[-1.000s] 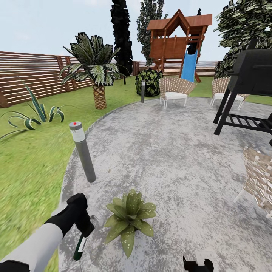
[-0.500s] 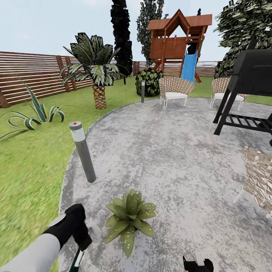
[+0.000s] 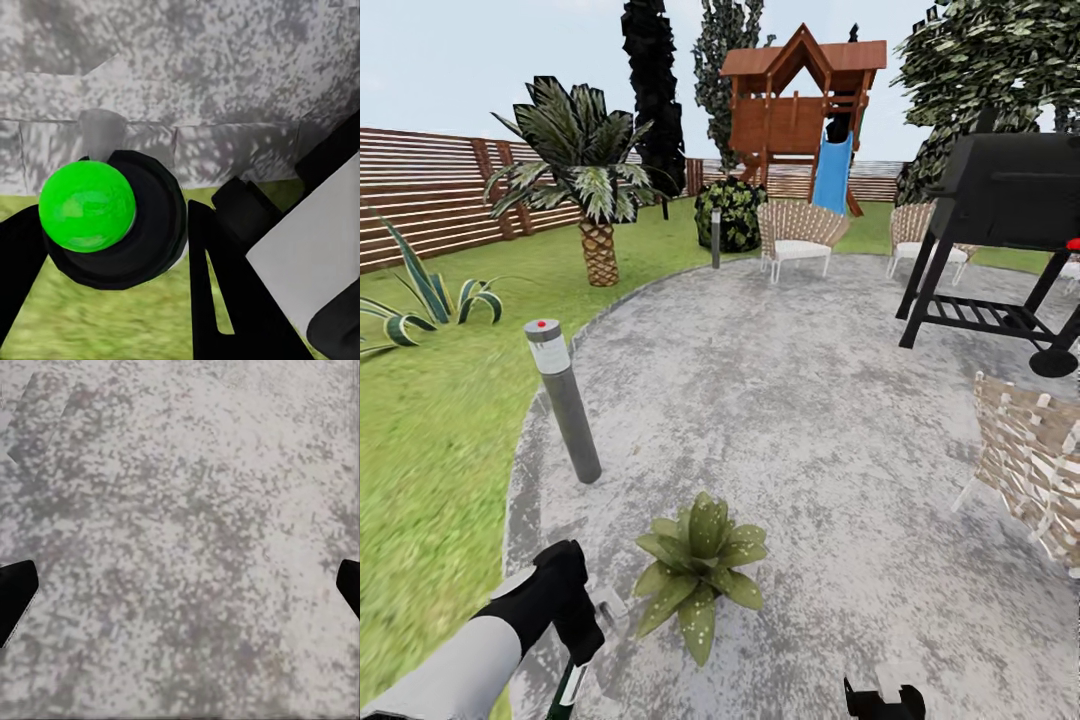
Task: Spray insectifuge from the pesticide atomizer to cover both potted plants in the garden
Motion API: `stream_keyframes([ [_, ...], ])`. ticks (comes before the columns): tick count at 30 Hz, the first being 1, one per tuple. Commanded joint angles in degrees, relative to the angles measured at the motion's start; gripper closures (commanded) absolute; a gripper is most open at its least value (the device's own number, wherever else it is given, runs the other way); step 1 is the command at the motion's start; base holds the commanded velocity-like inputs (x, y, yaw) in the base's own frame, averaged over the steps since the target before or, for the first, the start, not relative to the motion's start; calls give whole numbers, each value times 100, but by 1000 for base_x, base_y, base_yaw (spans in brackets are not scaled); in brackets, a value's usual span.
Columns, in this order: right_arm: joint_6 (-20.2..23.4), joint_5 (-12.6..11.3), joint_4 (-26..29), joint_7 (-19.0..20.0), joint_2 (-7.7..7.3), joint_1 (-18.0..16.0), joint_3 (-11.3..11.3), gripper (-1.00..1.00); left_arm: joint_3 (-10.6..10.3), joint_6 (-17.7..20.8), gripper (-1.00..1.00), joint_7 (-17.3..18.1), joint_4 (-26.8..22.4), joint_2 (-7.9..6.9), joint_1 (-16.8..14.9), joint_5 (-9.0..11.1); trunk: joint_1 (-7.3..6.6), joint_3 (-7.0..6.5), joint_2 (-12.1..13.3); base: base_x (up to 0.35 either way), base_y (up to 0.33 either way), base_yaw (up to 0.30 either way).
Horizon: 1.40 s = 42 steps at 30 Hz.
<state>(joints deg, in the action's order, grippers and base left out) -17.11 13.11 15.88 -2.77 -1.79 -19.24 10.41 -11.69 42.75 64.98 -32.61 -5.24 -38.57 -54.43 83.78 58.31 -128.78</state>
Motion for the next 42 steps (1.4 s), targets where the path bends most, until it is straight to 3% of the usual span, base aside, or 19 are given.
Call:
stream_keyframes([
  [1, -21, 60, -6, -16, 3, -3, 32, -100, -27, 40, 100, 38, -14, 11, -6, -15, -1, 5, -2, 48, 150, -70],
  [5, -21, 60, -6, -20, 3, -2, 32, -100, -27, 45, 100, 45, -17, 115, -25, -12, -1, 5, -2, 21, 28, -13],
  [9, -21, 60, -6, -16, 3, -2, 32, -100, -35, 64, 100, 54, -17, 436, -111, -15, -1, 5, -2, 1, 2, -1],
  [11, -21, 60, -6, -16, 3, -2, 32, -100, -37, 67, 100, 183, -17, 496, -200, -16, -1, 5, -2, 0, 0, 0],
  [14, -21, 60, -6, -19, 3, -4, 32, -100, -52, 67, 100, 719, -16, 452, -429, -68, -1, 5, -2, 0, 0, 0],
  [17, -21, 60, -6, -17, 3, -5, 32, -100, -52, 58, 100, 837, -4, 367, -525, -90, -1, 5, -2, 0, 0, 0],
  [26, -21, 60, -6, -15, 3, -1, 32, -100, -64, 49, 100, 815, 71, 322, -468, -103, -1, 5, -2, 0, 32, -83],
  [34, -21, 60, -6, -19, 3, -3, 32, -100, -69, 49, 100, 807, 79, 318, -468, -103, -1, 5, -2, 0, 287, -272],
  [42, -21, 60, -6, -17, 3, -1, 32, -100, -107, 48, 100, 806, 79, 324, -468, -103, -1, 5, -2, -98, 281, -21],
])
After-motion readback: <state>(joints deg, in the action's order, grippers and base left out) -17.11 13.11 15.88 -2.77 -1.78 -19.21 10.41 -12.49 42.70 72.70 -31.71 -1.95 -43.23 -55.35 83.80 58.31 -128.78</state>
